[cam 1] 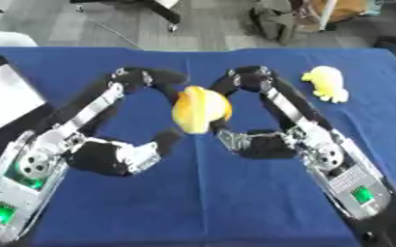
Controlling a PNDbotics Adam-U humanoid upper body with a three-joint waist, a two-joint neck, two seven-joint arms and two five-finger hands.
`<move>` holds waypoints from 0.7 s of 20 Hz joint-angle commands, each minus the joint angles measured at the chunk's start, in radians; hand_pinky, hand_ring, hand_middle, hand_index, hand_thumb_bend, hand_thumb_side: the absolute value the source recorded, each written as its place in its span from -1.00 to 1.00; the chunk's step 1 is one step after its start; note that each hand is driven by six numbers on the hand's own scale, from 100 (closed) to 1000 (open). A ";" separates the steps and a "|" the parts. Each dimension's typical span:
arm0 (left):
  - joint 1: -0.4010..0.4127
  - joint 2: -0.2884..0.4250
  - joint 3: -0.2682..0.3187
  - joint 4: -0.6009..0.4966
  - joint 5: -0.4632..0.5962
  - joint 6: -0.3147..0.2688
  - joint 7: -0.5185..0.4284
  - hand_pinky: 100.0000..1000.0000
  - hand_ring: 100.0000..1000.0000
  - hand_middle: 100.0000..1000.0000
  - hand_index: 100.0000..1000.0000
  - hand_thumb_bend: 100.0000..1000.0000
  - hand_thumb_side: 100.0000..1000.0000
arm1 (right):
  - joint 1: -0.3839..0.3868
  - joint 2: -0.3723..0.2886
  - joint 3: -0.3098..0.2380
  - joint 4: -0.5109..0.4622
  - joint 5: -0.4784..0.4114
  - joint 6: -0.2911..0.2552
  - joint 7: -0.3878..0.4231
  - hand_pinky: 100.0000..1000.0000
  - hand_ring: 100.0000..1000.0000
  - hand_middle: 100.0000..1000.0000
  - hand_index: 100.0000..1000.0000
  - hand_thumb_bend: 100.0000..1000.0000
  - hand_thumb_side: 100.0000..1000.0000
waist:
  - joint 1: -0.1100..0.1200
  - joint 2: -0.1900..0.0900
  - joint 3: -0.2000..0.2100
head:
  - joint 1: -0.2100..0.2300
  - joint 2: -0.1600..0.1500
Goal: Pick up the objects with one hand, pass them to the other hand, and then place them into the box on the other side of the table.
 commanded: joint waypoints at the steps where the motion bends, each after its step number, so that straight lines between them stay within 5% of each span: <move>1: -0.021 0.013 -0.015 -0.027 -0.025 -0.011 0.008 0.83 0.40 0.37 0.70 -0.54 -0.05 | -0.012 -0.004 0.002 -0.022 -0.015 0.006 0.004 0.08 0.30 -0.60 -0.82 -1.00 -1.00 | 0.000 -0.015 -0.001 | -0.006 -0.003; 14: -0.003 0.007 -0.010 0.012 -0.182 0.005 0.122 0.79 0.38 0.34 0.67 -0.50 -0.13 | -0.012 0.001 0.004 -0.022 -0.039 0.001 0.012 0.08 0.30 -0.60 -0.82 -1.00 -1.00 | -0.004 -0.018 -0.007 | -0.007 -0.003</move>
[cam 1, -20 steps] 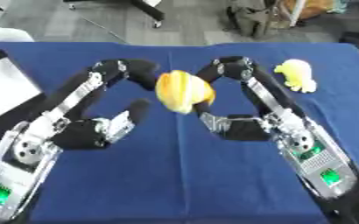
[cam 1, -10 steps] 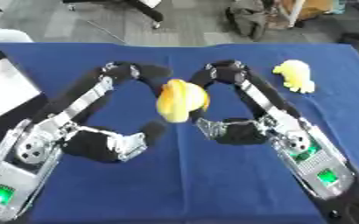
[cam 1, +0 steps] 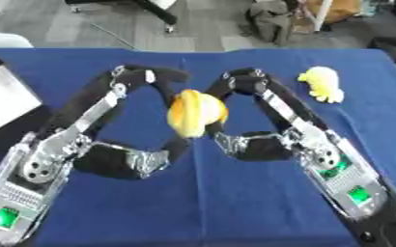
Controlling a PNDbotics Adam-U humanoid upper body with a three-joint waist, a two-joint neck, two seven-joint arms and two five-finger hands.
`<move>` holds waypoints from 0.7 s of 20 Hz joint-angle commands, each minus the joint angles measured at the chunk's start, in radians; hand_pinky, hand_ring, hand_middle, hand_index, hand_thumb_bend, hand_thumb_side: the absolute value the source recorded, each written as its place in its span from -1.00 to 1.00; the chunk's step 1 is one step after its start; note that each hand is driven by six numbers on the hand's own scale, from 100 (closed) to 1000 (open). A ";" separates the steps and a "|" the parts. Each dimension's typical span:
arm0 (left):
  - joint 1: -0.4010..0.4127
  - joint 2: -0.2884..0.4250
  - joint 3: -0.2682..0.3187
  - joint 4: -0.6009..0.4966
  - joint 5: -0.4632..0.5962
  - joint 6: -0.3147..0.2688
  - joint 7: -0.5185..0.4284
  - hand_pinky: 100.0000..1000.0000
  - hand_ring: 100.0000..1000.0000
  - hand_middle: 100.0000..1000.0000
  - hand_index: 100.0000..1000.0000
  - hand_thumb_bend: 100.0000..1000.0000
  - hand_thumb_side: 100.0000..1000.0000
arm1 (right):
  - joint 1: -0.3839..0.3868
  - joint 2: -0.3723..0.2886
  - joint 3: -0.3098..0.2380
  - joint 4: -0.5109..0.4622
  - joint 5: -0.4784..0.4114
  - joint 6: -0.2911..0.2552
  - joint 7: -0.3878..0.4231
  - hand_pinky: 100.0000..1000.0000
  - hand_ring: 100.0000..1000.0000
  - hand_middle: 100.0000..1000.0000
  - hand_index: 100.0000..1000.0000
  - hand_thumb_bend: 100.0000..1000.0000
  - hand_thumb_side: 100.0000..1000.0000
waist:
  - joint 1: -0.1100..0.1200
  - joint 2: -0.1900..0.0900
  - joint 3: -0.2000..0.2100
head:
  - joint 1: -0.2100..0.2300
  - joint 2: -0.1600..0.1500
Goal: Pick up the objects with one hand, pass them to the other hand, and then place them into the box on the other side of the table.
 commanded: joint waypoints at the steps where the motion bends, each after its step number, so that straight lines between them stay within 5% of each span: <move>1: 0.002 0.009 0.009 0.009 -0.033 -0.001 0.025 0.79 0.38 0.34 0.67 -0.50 -0.12 | -0.012 0.001 -0.004 -0.022 -0.009 0.000 -0.002 0.08 0.30 -0.60 -0.82 -1.00 -1.00 | 0.001 -0.014 0.000 | -0.002 -0.003; 14: 0.053 0.041 0.065 -0.017 -0.101 -0.009 0.067 0.77 0.39 0.34 0.67 -0.44 -0.19 | -0.011 0.000 -0.009 -0.022 -0.012 0.008 -0.009 0.08 0.30 -0.61 -0.82 -1.00 -1.00 | 0.002 -0.012 0.000 | -0.005 -0.003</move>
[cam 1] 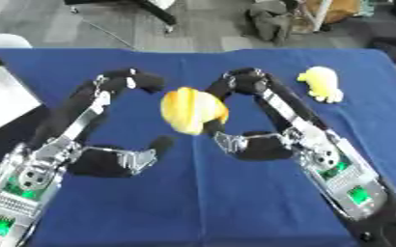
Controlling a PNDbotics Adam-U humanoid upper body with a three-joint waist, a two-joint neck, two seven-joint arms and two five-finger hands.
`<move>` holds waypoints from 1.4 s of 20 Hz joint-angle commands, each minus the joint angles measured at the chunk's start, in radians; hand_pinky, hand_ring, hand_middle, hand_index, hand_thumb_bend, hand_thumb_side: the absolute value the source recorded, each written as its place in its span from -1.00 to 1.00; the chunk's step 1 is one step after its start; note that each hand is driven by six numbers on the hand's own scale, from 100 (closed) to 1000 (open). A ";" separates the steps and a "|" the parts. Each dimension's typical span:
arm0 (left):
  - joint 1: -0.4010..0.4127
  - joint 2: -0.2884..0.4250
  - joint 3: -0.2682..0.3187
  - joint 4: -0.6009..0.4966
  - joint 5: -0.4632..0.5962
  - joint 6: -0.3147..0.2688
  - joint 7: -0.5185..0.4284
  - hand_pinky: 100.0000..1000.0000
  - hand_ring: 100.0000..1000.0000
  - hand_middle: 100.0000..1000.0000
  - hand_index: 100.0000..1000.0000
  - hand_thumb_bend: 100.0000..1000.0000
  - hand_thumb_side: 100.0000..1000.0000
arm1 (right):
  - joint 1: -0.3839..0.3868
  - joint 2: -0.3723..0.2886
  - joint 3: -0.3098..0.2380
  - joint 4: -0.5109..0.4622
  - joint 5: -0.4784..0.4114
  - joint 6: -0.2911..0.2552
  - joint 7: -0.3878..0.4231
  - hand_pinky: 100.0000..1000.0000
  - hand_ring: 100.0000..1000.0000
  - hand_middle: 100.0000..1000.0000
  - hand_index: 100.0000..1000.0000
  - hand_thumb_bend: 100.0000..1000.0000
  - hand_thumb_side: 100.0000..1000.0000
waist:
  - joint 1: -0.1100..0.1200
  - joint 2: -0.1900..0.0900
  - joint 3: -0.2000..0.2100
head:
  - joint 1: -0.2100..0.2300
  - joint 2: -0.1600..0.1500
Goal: Pick up the objects with one hand, pass them to the other hand, and then place them into the box on the other side of the table.
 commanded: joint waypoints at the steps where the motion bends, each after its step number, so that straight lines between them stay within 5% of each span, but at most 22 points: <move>1: -0.009 0.013 0.016 -0.017 -0.011 0.002 0.012 0.77 0.39 0.34 0.67 -0.44 -0.19 | -0.011 -0.003 -0.009 -0.022 -0.006 0.002 -0.003 0.08 0.30 -0.61 -0.82 -1.00 -1.00 | 0.002 -0.013 0.000 | -0.005 -0.003; 28: -0.041 -0.067 -0.037 0.073 -0.059 -0.023 0.030 0.74 0.36 0.31 0.62 -0.55 -0.22 | -0.019 0.009 0.026 -0.022 -0.076 -0.008 0.031 0.06 0.29 -0.62 -0.83 -1.00 -0.97 | -0.003 -0.022 -0.010 | -0.003 -0.003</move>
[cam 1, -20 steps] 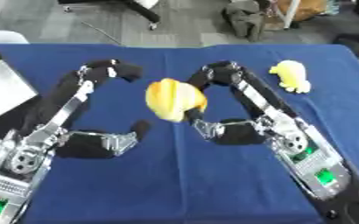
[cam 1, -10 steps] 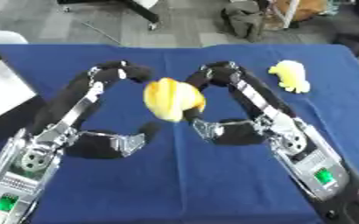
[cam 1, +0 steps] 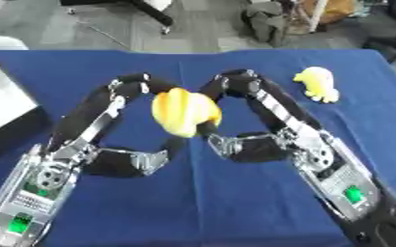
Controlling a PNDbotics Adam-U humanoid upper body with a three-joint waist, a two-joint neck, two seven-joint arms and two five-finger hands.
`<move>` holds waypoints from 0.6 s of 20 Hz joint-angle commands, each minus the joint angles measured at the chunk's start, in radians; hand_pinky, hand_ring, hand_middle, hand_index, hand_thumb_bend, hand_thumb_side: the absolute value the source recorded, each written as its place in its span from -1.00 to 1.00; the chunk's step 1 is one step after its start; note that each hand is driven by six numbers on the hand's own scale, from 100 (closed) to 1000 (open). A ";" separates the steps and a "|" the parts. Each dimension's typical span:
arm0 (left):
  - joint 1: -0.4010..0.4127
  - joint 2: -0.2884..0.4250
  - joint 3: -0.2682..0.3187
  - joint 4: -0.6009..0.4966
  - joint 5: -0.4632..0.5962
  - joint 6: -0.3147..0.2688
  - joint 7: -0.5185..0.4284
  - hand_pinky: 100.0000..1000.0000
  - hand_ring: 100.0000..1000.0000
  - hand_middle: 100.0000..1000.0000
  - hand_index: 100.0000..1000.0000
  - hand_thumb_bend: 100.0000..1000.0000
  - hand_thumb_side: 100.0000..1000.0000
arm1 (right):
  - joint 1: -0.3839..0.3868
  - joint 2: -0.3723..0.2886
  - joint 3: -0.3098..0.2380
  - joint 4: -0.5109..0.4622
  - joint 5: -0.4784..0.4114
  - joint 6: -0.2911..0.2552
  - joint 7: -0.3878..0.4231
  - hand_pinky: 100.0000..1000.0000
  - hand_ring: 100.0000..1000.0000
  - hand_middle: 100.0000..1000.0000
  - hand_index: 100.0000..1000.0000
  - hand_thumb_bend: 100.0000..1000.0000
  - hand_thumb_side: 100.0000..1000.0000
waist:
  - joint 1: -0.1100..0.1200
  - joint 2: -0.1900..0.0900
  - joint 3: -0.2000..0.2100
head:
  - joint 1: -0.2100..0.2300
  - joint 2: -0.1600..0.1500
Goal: Pick up the objects with one hand, pass them to the other hand, and then place them into the box on the other side of the table.
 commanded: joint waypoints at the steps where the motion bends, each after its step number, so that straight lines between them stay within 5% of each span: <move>1: -0.016 -0.006 0.000 0.000 -0.011 0.004 0.019 0.74 0.35 0.30 0.61 -0.58 -0.21 | -0.011 -0.006 0.003 -0.022 -0.015 -0.006 0.009 0.06 0.29 -0.62 -0.83 -1.00 -0.96 | 0.002 -0.017 -0.002 | 0.001 -0.003; 12: -0.015 -0.013 -0.010 0.009 0.021 -0.004 0.030 0.69 0.22 0.14 0.47 -0.78 -0.24 | -0.012 -0.010 0.007 -0.022 -0.032 -0.002 0.024 0.06 0.29 -0.62 -0.83 -1.00 -0.94 | 0.001 -0.017 -0.002 | 0.003 -0.003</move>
